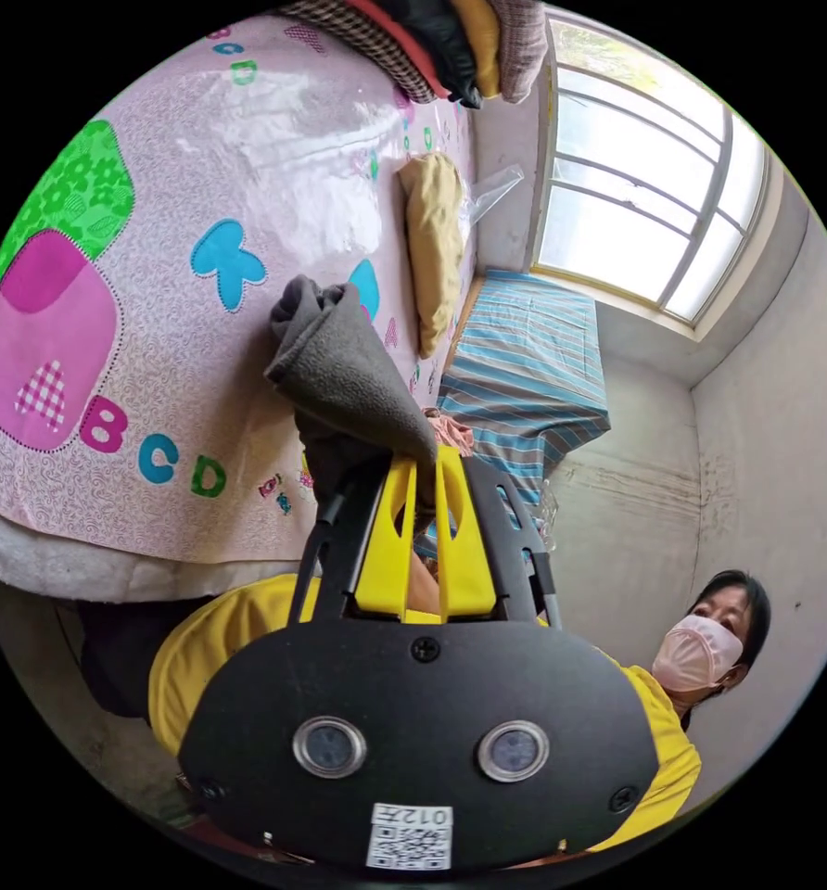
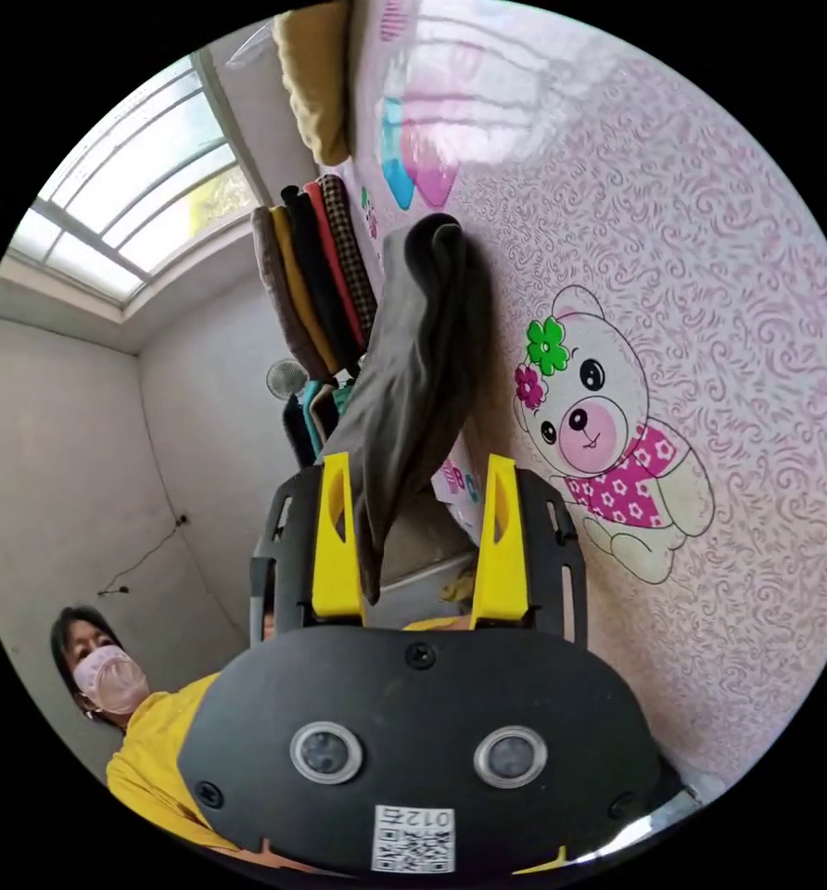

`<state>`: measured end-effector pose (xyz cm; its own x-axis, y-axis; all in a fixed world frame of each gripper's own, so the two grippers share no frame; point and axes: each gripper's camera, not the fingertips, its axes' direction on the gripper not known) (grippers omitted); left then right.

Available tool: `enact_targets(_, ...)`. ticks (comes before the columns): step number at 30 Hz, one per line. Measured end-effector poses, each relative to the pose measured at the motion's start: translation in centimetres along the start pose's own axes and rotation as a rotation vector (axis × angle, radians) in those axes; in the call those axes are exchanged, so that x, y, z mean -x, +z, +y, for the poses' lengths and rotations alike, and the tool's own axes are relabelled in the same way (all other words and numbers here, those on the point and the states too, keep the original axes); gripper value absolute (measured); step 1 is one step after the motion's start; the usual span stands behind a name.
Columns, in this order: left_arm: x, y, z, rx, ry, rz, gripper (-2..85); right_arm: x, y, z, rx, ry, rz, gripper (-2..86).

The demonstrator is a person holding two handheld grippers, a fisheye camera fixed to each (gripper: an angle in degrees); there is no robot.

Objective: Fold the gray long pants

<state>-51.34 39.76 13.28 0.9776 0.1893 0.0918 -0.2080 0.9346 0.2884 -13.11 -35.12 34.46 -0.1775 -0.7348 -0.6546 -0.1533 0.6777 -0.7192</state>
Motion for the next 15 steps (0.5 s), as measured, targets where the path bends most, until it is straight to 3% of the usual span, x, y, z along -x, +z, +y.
enact_targets(9,-13.2,3.7,-1.4,0.076,0.034,-0.008,5.8,-4.5,2.5,-6.4,-0.215,0.089,-0.407,20.3)
enact_targets(15,-19.5,3.1,-1.3,0.145,0.059,-0.053,6.2,-5.0,4.7,-10.5,-0.184,0.081,-0.324,7.5)
